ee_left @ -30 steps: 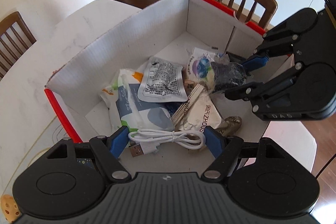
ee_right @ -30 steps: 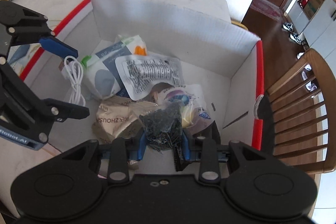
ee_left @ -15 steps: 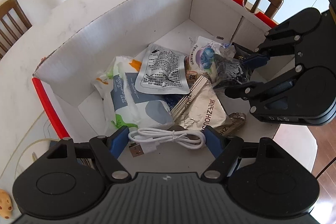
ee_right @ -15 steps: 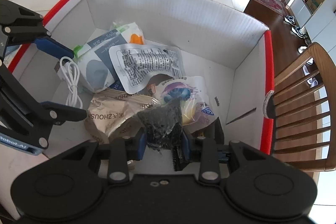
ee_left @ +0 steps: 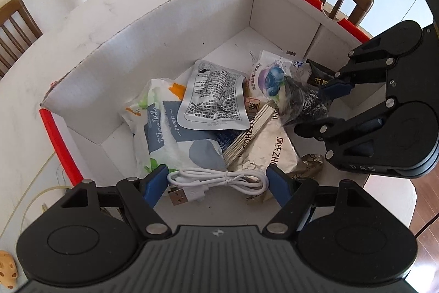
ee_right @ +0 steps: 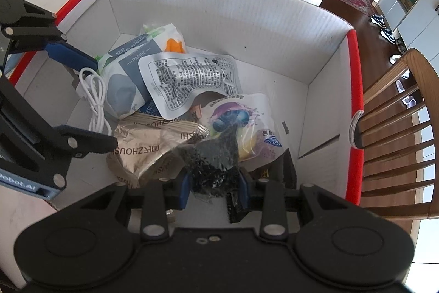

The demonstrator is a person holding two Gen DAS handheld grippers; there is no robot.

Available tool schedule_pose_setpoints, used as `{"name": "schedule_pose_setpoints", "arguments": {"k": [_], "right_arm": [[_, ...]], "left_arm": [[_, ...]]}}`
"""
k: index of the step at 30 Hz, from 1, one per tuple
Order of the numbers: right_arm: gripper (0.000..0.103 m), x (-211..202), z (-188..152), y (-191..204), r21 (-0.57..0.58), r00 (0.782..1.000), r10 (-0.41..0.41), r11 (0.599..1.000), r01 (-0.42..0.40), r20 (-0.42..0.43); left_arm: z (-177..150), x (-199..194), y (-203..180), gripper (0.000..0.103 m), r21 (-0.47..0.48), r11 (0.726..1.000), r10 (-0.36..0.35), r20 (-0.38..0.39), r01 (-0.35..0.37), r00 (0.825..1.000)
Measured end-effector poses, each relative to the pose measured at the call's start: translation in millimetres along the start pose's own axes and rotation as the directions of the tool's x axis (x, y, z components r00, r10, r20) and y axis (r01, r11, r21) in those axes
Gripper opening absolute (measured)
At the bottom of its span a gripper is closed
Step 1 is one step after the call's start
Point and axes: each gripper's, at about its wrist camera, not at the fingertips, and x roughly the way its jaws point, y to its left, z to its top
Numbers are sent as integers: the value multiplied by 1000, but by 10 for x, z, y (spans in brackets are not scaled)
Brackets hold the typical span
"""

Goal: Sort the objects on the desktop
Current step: 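Lower seaweed packet into box with right tool while left tool lowers cable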

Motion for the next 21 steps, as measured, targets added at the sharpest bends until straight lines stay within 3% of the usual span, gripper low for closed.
{"name": "schedule_pose_setpoints", "arguments": {"k": [21], "right_arm": [[42,-69,-29,-39,19,999,0,1000,-1,33]], "left_arm": [[-17,-41,-15,77,-9,1000,-1,31,1,1000]]}}
